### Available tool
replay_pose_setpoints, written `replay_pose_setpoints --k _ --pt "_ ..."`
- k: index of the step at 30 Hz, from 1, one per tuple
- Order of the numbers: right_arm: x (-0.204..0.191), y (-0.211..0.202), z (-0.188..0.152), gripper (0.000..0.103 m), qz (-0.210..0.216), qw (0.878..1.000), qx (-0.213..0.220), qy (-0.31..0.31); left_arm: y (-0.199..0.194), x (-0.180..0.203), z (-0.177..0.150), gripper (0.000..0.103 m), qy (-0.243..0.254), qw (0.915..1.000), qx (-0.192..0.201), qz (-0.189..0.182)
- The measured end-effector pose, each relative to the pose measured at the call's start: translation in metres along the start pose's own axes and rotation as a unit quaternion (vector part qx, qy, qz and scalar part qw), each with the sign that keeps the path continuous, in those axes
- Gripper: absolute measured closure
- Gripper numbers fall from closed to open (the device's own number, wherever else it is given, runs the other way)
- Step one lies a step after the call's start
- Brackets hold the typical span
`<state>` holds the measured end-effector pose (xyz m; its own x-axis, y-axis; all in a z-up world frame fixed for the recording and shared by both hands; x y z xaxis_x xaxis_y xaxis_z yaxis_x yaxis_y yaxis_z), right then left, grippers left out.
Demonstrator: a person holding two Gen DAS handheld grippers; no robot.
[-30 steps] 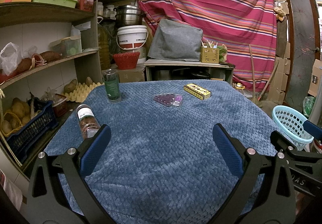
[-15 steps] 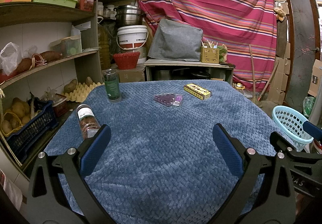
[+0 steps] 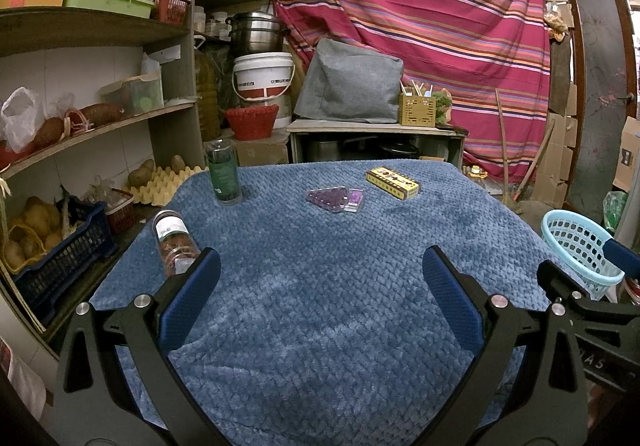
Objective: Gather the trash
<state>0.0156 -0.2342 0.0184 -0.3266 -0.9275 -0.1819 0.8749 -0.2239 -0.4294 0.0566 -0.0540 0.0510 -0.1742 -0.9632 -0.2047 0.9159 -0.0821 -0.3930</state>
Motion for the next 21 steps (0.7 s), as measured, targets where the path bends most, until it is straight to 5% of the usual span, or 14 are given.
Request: replay_pose_setpoints --k 21 --pt "0.002 -0.001 0.000 0.005 0.000 1.000 0.000 -0.002 0.002 -0.010 0.002 0.005 -0.010 0.9999 -0.009 0.001"
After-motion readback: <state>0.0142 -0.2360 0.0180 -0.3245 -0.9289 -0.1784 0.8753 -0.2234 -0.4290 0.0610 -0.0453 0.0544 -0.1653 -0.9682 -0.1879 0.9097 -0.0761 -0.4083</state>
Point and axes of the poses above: each gripper's, at about its wrist camera, not at the fingertips, and y roughly the way its jaws point, x to its right, z to its top, the point moved 5 cm from there along y, roughly the way its jaws point, and after that the axes turned 11 degrees about y, right-handed, at the moved point
